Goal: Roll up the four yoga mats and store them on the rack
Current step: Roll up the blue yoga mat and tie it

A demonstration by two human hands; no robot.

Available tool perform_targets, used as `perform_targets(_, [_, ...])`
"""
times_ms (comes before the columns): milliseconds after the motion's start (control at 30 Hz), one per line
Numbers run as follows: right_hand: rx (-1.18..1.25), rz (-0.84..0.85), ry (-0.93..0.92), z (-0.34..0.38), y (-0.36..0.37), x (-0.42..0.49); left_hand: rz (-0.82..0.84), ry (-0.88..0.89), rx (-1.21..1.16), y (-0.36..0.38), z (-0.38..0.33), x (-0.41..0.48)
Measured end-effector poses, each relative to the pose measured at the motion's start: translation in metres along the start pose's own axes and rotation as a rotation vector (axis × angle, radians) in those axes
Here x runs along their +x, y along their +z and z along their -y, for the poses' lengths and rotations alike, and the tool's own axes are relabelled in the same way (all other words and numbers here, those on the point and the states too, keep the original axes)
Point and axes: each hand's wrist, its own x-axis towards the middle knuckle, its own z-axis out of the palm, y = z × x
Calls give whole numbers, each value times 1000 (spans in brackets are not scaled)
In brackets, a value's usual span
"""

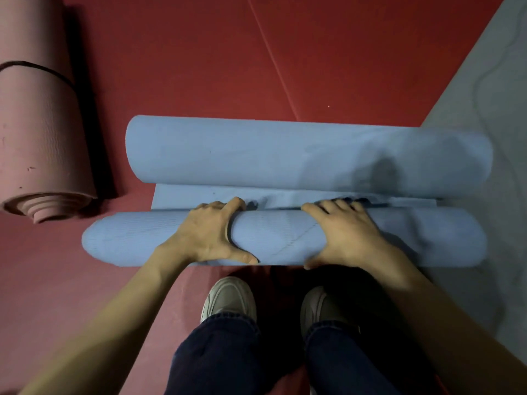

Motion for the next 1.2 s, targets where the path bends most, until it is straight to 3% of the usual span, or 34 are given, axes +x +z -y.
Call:
perform_targets(167, [35,-64,-11,-3,8,-9,35,-36,-28,3,0,-1])
perform_targets(233, [71,-163,4,-5,16,-10,49,-42,-91,2,4,4])
perform_targets(333, [99,-328,40,-6,28,-14,-62,20,-73,6,13,5])
perform_targets(400, [90,-312,20,-10,27,-9,-161,4,-28,14,11,-2])
perform_targets(567, [142,-43,1,-26,-1,14,-422,-77,13,42,-18,-18])
perform_targets(700, [121,-46,-30,-23,-2,10,-399,-104,24,49,-25,-18])
perform_targets(833, [265,-26,121,-13,-12,19,-383,-71,98,49,-21,-15])
perform_targets(967, [104,-49,155,-5,-13,35,-379,-82,114,51,-18,-13])
perform_targets(1067, [179,-1,204,-9,-22,49,-377,-90,133,47,-17,-8])
perform_targets(1200, [218,-178,235,-20,-26,62,-289,-111,176,24,-13,16])
